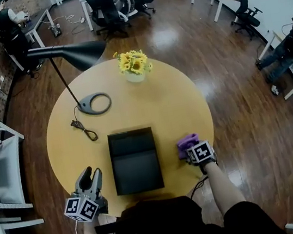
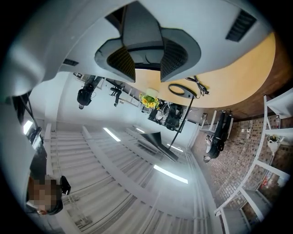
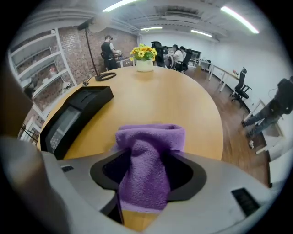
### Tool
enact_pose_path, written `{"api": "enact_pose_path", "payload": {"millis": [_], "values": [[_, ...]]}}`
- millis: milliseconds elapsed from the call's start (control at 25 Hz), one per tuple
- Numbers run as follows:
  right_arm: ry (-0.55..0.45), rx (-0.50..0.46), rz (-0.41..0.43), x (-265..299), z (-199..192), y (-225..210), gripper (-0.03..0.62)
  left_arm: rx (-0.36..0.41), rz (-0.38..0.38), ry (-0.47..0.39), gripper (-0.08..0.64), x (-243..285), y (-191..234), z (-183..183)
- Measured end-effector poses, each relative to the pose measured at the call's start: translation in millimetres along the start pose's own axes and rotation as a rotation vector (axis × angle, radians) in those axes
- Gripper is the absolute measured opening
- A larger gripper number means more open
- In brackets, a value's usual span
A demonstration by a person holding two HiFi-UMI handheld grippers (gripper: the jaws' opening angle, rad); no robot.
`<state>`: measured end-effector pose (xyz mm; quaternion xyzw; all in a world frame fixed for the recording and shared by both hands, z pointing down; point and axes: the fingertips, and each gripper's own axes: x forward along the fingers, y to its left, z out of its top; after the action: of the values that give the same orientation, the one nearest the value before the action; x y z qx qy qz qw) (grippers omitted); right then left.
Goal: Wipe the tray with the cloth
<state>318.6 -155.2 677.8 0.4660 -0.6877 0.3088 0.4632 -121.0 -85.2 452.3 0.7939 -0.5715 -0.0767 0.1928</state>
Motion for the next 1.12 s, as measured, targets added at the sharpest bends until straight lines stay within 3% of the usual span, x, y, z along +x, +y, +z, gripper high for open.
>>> {"api": "enact_pose_path", "payload": {"millis": [120,240,400,600,800,1120], "values": [[0.009,-0.024,0.008,1.7,0.0,2.9,0.222,-0.020,0.019,0.012,0.169,-2.4,8.1,-9.2],[-0.005,-0.043,0.006,1.2,1.5,5.5,0.112,-0.014,0.031,0.057,0.169,1.5,15.1,-25.9],[-0.112,0.027,0.030,-17.1,18.4,15.8,0.092,-0.005,0.039,0.177,0.169,15.1,22.4,-64.1],[-0.289,0.054,0.144,-51.1,80.6,58.7,0.092,-0.020,-0.004,0.282,0.176,32.9,21.2,-99.2],[-0.382,-0.037,0.252,-73.4,138.2,132.0,0.092,0.004,-0.051,0.464,0.176,41.4,20.2,-148.5],[-0.323,-0.245,0.345,-58.3,178.8,262.3,0.092,0.101,-0.093,0.629,0.165,41.5,14.3,-188.9]]}}
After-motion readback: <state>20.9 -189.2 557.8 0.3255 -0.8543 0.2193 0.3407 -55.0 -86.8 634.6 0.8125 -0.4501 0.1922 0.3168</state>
